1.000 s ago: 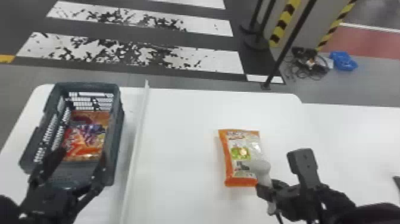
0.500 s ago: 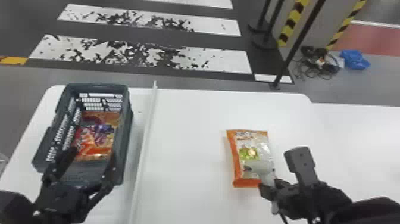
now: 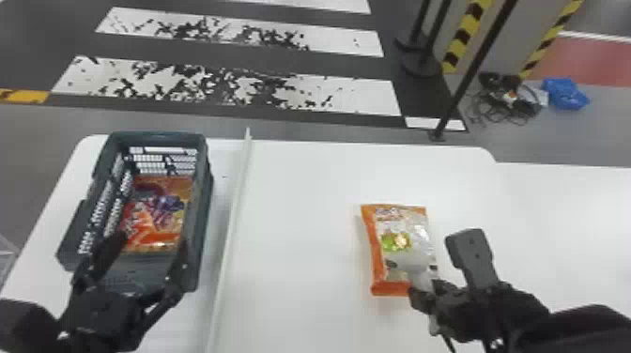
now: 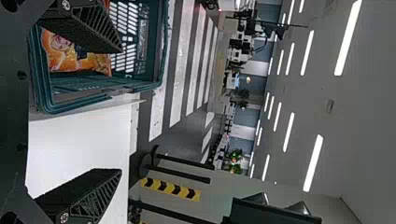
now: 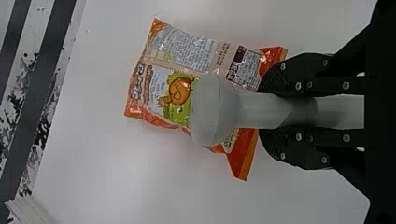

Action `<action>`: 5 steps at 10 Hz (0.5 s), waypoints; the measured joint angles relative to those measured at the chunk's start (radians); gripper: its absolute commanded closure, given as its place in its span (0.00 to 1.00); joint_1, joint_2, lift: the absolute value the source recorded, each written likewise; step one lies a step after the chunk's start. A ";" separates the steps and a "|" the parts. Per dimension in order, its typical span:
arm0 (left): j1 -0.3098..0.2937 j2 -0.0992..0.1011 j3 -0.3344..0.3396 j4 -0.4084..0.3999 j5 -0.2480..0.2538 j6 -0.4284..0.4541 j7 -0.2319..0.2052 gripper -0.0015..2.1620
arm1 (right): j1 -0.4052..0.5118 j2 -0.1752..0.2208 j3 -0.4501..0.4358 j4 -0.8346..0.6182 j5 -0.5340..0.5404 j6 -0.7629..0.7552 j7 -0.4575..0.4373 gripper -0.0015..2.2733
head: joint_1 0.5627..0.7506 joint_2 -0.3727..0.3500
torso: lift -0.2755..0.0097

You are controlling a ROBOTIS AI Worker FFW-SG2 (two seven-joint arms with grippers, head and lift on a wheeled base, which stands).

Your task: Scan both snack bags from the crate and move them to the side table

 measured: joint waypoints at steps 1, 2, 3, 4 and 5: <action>0.000 0.000 0.000 0.000 0.000 0.000 0.000 0.04 | 0.000 -0.001 0.000 0.000 0.000 -0.001 0.000 0.99 | 0.70 0.34 | 0.86; 0.000 0.000 0.000 0.000 0.000 0.000 0.000 0.04 | -0.001 -0.001 -0.005 0.000 0.000 -0.003 -0.001 0.99 | 0.70 0.34 | 0.86; 0.000 0.000 0.000 0.000 0.000 0.000 0.000 0.04 | -0.004 -0.001 -0.020 -0.002 -0.002 -0.005 -0.001 0.99 | 0.70 0.33 | 0.86; 0.001 0.000 0.001 -0.002 0.000 0.000 0.000 0.04 | -0.009 -0.001 -0.046 -0.003 -0.010 -0.008 0.000 0.99 | 0.70 0.31 | 0.86; 0.002 0.000 0.001 -0.002 0.000 0.000 0.000 0.04 | -0.012 -0.001 -0.082 -0.003 -0.026 -0.013 0.000 0.99 | 0.70 0.28 | 0.86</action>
